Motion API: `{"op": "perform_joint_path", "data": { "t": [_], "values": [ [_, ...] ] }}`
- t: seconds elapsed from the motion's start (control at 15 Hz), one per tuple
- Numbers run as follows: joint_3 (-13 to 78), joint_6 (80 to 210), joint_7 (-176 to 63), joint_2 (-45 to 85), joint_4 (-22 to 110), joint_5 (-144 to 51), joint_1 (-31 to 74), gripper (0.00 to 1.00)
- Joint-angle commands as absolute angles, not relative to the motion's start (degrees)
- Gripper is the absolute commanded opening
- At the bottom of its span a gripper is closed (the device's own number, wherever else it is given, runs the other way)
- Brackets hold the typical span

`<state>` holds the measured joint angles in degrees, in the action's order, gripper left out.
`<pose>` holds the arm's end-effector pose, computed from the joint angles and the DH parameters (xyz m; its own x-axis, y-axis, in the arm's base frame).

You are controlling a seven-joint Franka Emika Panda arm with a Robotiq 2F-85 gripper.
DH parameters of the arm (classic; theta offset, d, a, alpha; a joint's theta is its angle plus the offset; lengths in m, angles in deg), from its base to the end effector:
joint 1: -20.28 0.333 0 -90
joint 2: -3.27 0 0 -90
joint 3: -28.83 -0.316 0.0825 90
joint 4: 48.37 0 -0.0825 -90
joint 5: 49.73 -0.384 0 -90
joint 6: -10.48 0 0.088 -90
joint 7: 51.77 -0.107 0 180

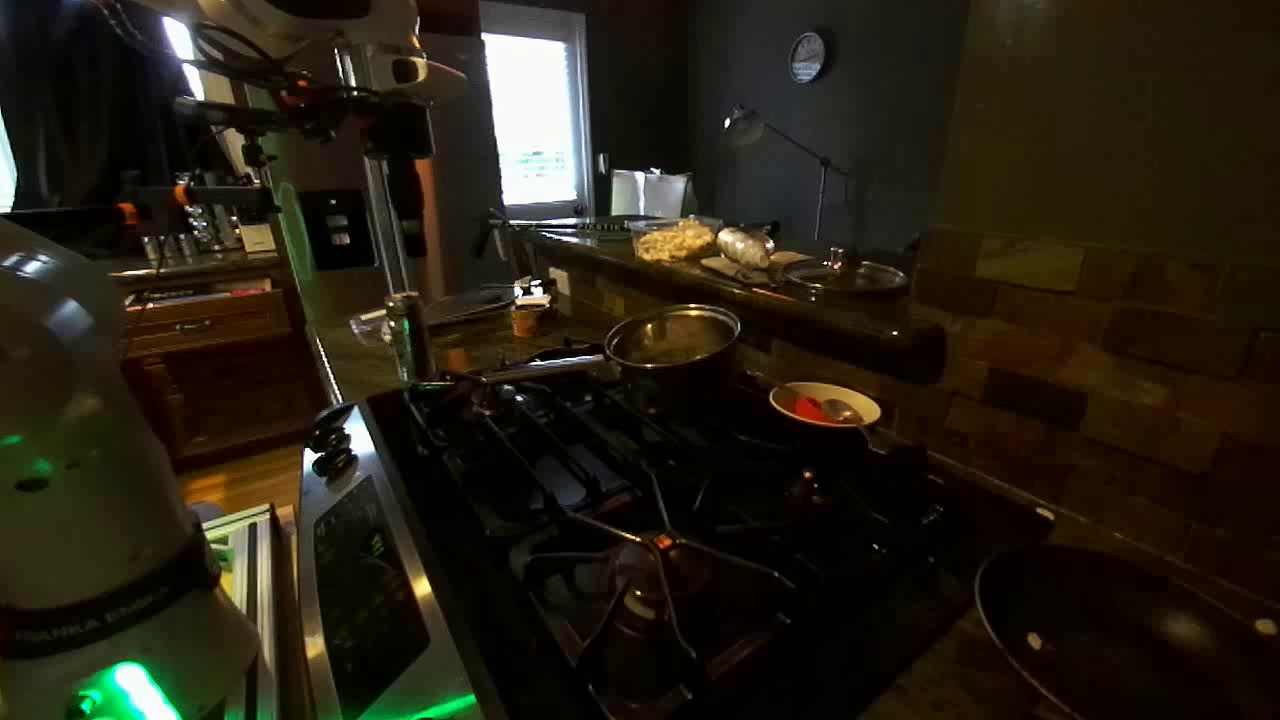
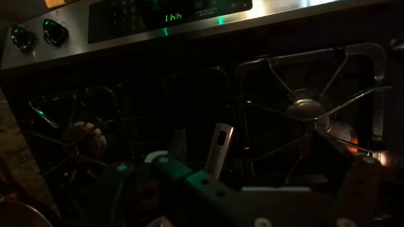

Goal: Use the spoon to mix the objects inside of the pot

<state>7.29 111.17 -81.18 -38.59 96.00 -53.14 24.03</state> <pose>0.2979 0.1581 0.4930 0.9832 -0.1785 0.0377 -0.1824 -0.9636 0.1954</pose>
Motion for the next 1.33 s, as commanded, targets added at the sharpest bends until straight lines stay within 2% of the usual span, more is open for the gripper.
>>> {"op": "perform_joint_path", "data": {
  "t": [0.0, 0.33, 0.93, 1.27],
  "values": [
    [7.89, 111.11, -81.59, -38.37, 95.91, -52.71, 24.76, 1.0],
    [8.67, 112.38, -82.36, -37.22, 95.55, -53.34, 23.79, 1.0],
    [27.04, 114.13, -72.92, -20.29, 89.22, -63.58, 17.93, 1.0],
    [27.1, 114.87, -76.02, -18.91, 88.42, -61.57, 16.01, 1.0]
  ]
}}
